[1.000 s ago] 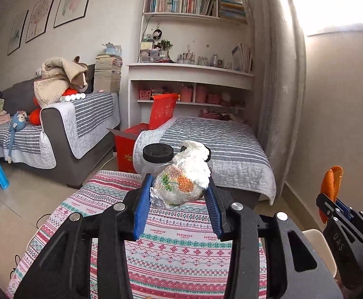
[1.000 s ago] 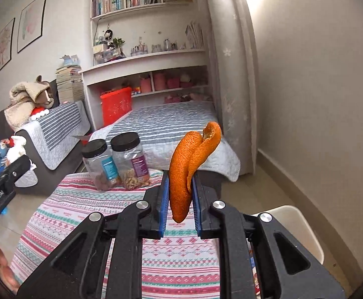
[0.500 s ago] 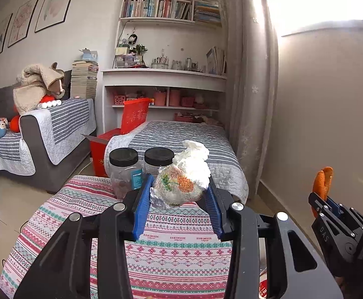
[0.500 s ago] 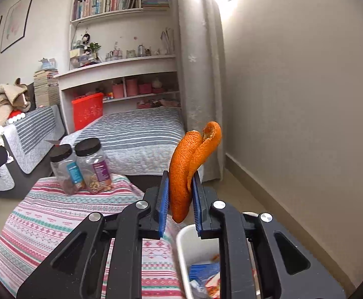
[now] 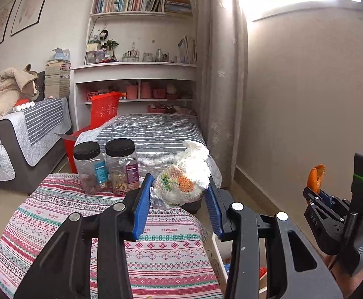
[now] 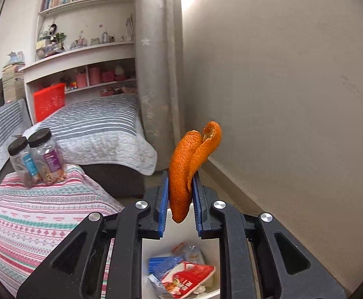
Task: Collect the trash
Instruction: 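Carry the orange peel over the bin and release it while the left gripper carries the tissue, then drop the white tissue into the bin and open the left gripper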
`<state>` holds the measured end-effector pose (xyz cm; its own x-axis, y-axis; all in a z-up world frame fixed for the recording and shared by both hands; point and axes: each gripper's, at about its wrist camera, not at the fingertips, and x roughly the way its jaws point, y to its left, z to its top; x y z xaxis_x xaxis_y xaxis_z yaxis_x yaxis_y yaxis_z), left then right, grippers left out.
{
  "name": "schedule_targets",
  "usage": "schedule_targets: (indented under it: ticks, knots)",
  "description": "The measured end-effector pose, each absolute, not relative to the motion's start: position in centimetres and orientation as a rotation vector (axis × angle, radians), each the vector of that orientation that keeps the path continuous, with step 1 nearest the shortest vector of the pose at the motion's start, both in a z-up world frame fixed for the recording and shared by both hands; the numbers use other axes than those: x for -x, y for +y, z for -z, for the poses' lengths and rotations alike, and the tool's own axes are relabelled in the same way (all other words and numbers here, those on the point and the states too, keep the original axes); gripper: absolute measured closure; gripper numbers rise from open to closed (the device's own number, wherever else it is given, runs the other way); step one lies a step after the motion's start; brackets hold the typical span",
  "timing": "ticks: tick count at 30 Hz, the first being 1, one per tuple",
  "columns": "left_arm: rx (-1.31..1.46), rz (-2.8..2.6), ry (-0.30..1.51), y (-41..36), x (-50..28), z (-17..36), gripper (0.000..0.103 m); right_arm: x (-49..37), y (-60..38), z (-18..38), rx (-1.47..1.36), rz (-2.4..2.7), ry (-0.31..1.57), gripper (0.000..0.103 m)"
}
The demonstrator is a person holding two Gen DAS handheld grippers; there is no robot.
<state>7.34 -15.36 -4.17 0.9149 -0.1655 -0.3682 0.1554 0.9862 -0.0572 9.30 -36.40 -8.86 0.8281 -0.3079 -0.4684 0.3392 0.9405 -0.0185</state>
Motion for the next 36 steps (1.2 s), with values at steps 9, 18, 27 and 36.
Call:
schedule_targets:
  ticks: [9,18,27,36]
  knots:
    - [0.010,0.247,0.436,-20.2,-8.2,5.8,0.062,-9.4,-39.2,10.0,-0.056,0.375,0.521,0.052]
    - [0.017,0.329,0.510,-24.4,-9.6,7.5,0.061,-6.3,-41.9,9.7,-0.039,0.527,0.472,0.007]
    - [0.017,0.406,0.600,-26.7,-11.3,9.6,0.060,-1.8,-44.0,10.1,-0.181,0.636,0.487,0.007]
    - [-0.014,0.460,0.647,-27.2,-11.5,11.1,0.031,-0.8,-42.8,9.9,-0.196,0.635,0.445,0.007]
